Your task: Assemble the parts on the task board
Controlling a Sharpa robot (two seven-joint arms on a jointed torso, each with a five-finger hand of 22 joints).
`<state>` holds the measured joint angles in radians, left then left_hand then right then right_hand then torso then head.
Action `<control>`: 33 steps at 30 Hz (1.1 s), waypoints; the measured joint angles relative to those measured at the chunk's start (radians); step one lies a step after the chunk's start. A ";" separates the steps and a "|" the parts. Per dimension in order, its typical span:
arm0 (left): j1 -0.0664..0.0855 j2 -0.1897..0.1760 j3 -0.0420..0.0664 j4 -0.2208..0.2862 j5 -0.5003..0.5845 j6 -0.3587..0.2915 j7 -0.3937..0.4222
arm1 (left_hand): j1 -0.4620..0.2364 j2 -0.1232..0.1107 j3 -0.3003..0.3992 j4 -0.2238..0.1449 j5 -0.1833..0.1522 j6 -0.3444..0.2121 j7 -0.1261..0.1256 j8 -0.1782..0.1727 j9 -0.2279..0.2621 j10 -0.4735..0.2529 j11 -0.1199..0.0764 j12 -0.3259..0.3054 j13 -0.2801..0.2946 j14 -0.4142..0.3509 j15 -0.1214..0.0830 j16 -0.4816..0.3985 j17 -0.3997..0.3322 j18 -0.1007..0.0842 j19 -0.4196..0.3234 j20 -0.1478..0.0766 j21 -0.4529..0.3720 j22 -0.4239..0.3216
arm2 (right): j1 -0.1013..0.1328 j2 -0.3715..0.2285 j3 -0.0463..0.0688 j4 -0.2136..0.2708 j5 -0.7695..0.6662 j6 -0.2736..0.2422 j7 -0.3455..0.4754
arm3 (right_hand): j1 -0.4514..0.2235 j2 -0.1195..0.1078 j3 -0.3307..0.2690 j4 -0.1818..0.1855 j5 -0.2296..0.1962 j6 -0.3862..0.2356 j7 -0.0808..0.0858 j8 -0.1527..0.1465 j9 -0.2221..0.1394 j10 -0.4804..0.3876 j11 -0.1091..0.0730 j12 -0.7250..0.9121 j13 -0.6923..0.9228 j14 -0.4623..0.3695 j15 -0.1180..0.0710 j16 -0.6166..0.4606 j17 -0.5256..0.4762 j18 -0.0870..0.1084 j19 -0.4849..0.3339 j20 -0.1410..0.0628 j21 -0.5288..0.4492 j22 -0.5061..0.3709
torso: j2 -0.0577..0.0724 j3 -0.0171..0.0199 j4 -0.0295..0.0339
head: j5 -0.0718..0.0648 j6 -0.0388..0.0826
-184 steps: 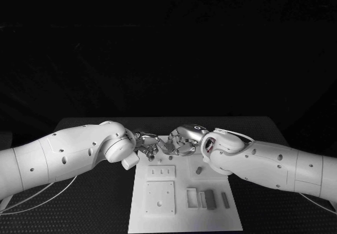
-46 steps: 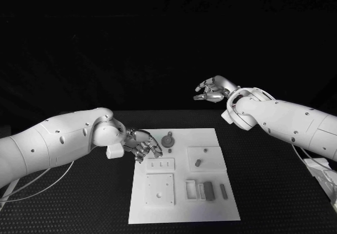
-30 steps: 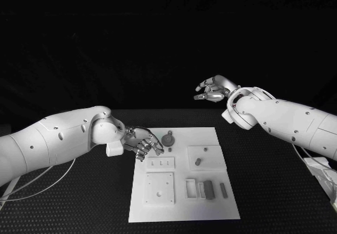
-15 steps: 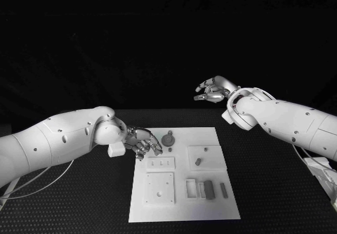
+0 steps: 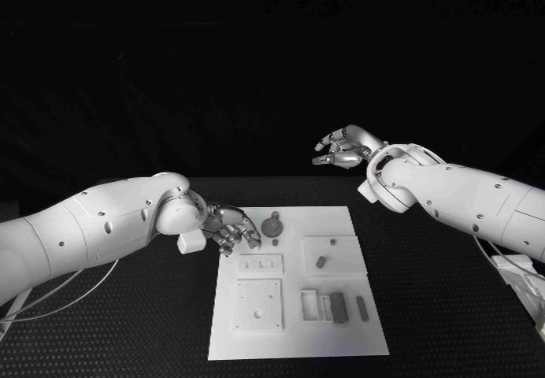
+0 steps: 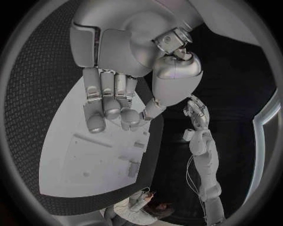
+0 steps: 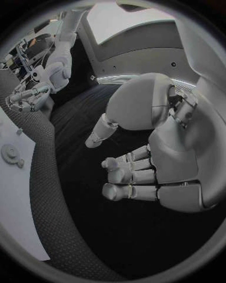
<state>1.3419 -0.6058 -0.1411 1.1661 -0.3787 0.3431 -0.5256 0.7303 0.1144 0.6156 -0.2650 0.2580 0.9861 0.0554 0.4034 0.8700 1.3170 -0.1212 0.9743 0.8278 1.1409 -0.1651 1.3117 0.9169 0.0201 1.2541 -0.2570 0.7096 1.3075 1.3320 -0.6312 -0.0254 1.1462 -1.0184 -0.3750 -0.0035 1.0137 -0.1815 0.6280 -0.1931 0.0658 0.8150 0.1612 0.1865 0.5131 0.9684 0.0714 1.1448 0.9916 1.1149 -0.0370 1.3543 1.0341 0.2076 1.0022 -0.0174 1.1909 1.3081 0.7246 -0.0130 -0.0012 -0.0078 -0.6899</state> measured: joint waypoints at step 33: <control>-0.064 -0.138 0.027 0.103 0.382 0.232 0.557 | -0.019 0.043 -0.036 0.031 -0.209 0.000 0.000 -0.020 0.154 -0.071 0.044 0.001 0.018 -0.082 0.007 -0.017 0.004 -0.001 -0.068 0.014 -0.033 0.000 | -0.032 -0.025 -0.003 0.023 0.002 0.014 0.001 | 0.004 0.004 -0.003 -0.003 0.000 -0.001 0.000 0.000 -0.001 0.000 0.000 0.000 0.000 0.000 0.000 0.000 0.000 0.000 0.000 0.000 0.000 0.000 | -0.002 -0.0008 0.0001 | -0.013 0.076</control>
<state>1.2778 -0.7434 -0.1139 1.2694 0.0029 0.5751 0.0313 0.7118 0.1571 0.5792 -0.2342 0.0491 0.9860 0.0553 0.3835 1.0235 1.2464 -0.0767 0.9750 0.8459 1.0585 -0.1585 1.2947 0.9212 0.0192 1.1862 -0.2432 0.6767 1.3073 1.3001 -0.6562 -0.0288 1.1695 -1.0163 -0.3610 -0.0020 1.0177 -0.1776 0.6252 -0.1959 0.0658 0.8145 0.1611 0.1865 0.5123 0.9684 0.0713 1.1448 0.9914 1.1150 -0.0370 1.3543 1.0341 0.2076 1.0018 -0.0170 1.1909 1.3081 0.7226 -0.0138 -0.0011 -0.0209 -0.6140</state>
